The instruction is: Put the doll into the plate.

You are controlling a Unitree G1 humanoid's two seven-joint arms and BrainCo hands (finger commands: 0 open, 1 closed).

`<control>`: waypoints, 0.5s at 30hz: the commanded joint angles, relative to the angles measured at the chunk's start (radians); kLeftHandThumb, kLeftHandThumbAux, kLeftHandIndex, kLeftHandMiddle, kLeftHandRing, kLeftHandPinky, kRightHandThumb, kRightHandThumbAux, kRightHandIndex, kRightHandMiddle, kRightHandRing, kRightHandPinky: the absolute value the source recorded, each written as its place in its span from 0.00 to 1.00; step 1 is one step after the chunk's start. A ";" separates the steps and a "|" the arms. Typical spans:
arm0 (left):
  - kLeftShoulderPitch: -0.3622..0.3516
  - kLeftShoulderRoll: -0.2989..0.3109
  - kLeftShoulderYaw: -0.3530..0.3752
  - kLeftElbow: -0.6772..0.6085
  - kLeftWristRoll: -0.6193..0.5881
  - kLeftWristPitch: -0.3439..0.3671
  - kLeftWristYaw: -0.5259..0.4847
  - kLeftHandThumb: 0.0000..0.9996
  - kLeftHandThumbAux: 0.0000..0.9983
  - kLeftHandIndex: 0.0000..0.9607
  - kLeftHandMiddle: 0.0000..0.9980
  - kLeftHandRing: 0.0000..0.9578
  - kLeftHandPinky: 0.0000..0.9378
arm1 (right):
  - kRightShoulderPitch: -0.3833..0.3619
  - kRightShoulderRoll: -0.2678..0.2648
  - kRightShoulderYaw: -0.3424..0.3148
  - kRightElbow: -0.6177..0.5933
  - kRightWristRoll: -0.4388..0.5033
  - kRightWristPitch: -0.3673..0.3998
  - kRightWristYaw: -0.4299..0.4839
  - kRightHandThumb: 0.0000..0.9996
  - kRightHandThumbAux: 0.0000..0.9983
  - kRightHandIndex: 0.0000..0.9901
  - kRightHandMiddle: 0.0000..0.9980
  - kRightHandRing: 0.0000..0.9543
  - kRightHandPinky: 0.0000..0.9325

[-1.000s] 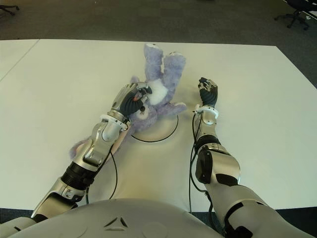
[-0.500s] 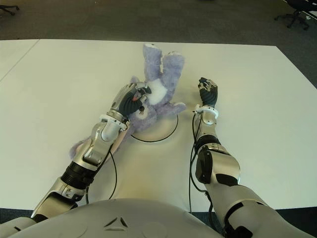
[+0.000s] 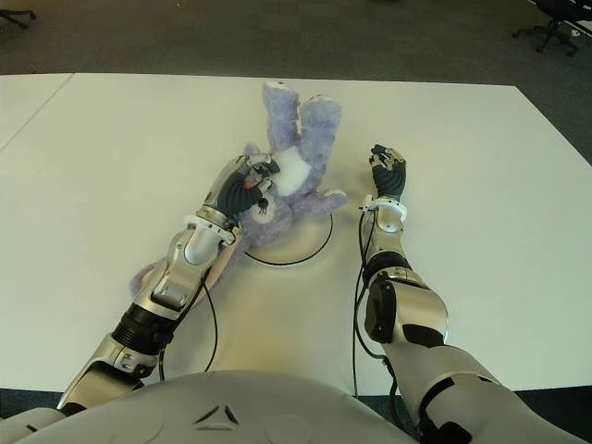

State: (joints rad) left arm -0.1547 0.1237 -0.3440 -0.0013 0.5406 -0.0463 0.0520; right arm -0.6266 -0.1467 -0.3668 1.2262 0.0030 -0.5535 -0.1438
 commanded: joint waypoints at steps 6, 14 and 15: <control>0.054 0.063 -0.009 0.002 -0.043 -0.016 -0.112 0.20 0.38 0.00 0.12 0.17 0.20 | 0.220 0.106 0.011 0.134 -0.003 0.127 0.004 0.69 0.73 0.42 0.26 0.21 0.21; 0.049 0.092 -0.014 -0.002 -0.058 -0.039 -0.155 0.13 0.37 0.00 0.01 0.06 0.00 | 0.220 0.112 -0.001 0.136 0.011 0.120 0.025 0.69 0.73 0.42 0.26 0.21 0.21; 0.048 0.094 -0.014 0.000 -0.061 -0.044 -0.159 0.12 0.37 0.00 0.00 0.06 0.00 | 0.220 0.113 -0.005 0.136 0.014 0.118 0.029 0.69 0.73 0.42 0.26 0.21 0.21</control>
State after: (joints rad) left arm -0.1377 0.1846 -0.3358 -0.0313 0.5064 -0.0931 -0.0314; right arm -0.6266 -0.1446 -0.3632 1.2257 0.0023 -0.5535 -0.1355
